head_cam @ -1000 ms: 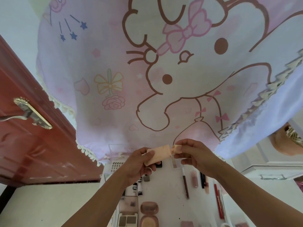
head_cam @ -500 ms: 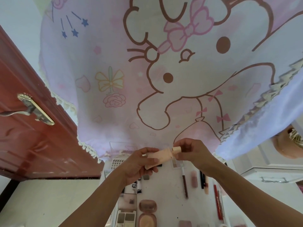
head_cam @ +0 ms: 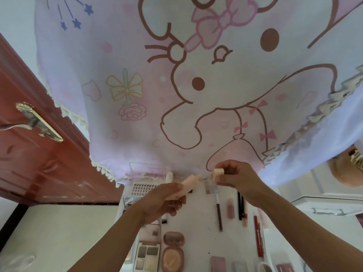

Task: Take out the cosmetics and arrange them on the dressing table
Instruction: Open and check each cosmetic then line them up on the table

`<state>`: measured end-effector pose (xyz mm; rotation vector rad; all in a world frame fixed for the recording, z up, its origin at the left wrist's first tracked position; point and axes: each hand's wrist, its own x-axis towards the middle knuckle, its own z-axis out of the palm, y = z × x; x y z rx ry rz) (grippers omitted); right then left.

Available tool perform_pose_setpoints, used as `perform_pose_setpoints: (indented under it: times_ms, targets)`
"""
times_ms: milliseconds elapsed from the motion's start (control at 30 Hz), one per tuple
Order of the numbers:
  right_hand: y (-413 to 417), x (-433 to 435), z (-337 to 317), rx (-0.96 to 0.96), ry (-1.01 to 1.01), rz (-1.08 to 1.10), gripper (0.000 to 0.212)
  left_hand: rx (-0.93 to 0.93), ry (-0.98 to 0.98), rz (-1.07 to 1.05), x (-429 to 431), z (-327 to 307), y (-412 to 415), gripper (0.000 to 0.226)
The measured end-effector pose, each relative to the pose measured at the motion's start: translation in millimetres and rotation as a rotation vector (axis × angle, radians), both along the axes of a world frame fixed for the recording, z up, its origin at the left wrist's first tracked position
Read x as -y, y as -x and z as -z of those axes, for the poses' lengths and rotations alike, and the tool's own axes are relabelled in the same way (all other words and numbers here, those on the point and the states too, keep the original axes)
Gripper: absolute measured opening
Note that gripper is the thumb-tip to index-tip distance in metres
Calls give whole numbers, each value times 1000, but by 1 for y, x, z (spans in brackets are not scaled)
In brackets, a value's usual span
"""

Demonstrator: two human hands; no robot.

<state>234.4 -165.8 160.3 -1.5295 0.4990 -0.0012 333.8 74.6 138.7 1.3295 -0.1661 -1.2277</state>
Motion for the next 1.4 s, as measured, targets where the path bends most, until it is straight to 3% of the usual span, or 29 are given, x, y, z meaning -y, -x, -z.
perform_pose_setpoints:
  times_ms: [100,200,400,500,667,867,1000,1267,1400]
  targets:
    - [4,7,9,-40,-100,33,26,-153,99,-39,-4,12,3,51]
    - [10,10,23,-98,-171,36,26,-191,137,-94,-2,18,7,53]
    - [22,6,62,-265,-162,74,23,79,-263,-184,14,49,34,26]
    - [30,4,82,-351,-146,77,24,124,-384,-230,27,64,42,22]
    - [40,7,97,-409,-144,60,25,376,-608,-226,46,94,36,6]
    - [45,8,115,-455,-107,29,23,452,-780,-262,67,130,40,20]
    - [45,4,128,-469,-79,38,20,515,-911,-204,70,150,39,13]
    - [36,6,146,-491,-74,51,24,577,-1001,-109,71,177,35,11]
    - [20,4,155,-504,36,15,28,606,-1035,-10,70,171,35,13]
